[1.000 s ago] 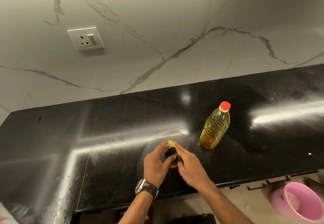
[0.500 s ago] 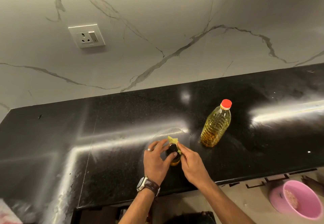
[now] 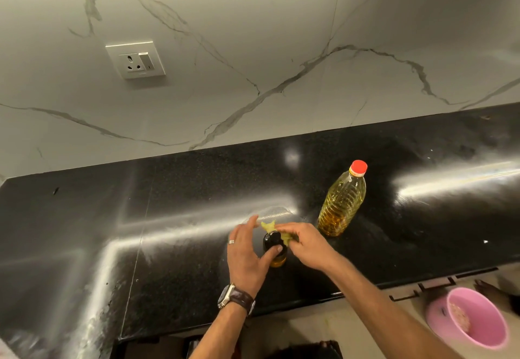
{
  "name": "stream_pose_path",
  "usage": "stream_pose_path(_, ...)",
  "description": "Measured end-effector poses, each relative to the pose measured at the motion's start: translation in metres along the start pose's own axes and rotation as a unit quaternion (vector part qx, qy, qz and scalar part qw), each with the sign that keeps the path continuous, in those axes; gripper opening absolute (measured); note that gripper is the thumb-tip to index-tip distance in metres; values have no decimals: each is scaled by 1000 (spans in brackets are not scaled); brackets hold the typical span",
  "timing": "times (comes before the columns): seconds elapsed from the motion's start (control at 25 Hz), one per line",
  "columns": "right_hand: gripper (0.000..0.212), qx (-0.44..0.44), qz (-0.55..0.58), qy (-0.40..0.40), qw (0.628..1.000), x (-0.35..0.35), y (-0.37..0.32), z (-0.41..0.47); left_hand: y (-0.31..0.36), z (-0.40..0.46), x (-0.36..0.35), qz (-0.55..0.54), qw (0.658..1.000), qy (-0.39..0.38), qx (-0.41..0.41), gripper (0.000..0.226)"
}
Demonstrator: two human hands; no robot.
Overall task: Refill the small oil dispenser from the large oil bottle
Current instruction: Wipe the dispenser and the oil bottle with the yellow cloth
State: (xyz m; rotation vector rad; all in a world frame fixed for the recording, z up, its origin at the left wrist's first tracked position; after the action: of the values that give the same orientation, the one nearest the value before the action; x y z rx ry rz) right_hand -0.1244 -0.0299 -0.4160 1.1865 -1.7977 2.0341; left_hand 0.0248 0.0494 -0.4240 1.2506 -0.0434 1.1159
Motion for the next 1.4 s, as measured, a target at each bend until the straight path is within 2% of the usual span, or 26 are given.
stream_pose_path(0.16, 62, 15, -80, -146, 986, -3, -18, 26, -1, 6, 1, 18, 1000, 1, 9, 107)
stream_pose_path(0.28, 61, 8, -64, -214, 975, -14, -22, 33, 1, 4, 0, 17, 1000, -8, 11, 109)
stream_pose_path(0.36, 60, -21, -23, -187, 982, -14, -16, 32, 2, 3, 1, 12, 1000, -7, 9, 107)
stream_pose_path(0.52, 51, -126, 96, -35, 987, -26, 32, -1, 1, 3, 0, 16, 1000, -16, 5, 102)
stream_pose_path(0.64, 68, -143, 108, 20, 984, -58, 74, -37, 1, 2, -3, 13, 999, -31, -2, 93)
stream_pose_path(0.76, 72, -160, 114, 59, 979, -56, 52, -67, 6, 0, -5, 5, 999, -54, 1, 85)
stream_pose_path(0.96, 77, -157, 174, 108, 966, -44, 21, -71, 4, -2, -7, -10, 998, -65, -3, 64)
stream_pose_path(1.12, 64, -133, 192, 79, 969, -38, 19, -38, 3, -1, -7, -16, 997, -71, 4, 61)
stream_pose_path(1.2, 56, -161, 177, 64, 969, -48, 29, -38, 4, -1, -6, -15, 997, -71, 9, 61)
stream_pose_path(1.28, 59, -197, 174, 61, 963, -60, 32, -55, 7, -2, -2, -10, 998, -66, 5, 60)
stream_pose_path(1.4, 69, -240, 236, 89, 938, -70, 24, -79, 9, -3, -1, -10, 998, -56, 0, 60)
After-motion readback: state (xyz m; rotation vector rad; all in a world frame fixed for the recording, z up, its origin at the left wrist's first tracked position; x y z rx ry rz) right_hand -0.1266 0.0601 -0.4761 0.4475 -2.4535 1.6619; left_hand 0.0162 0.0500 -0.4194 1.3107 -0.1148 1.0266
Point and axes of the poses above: each hand's wrist, its own z-axis towards the middle knuckle, its own x-axis out of the back of the hand, y = z × x, the point moved 8 cm from there along z, towards the middle knuckle, and after that the axes turned 13 degrees about y, right-handed, at the moved point
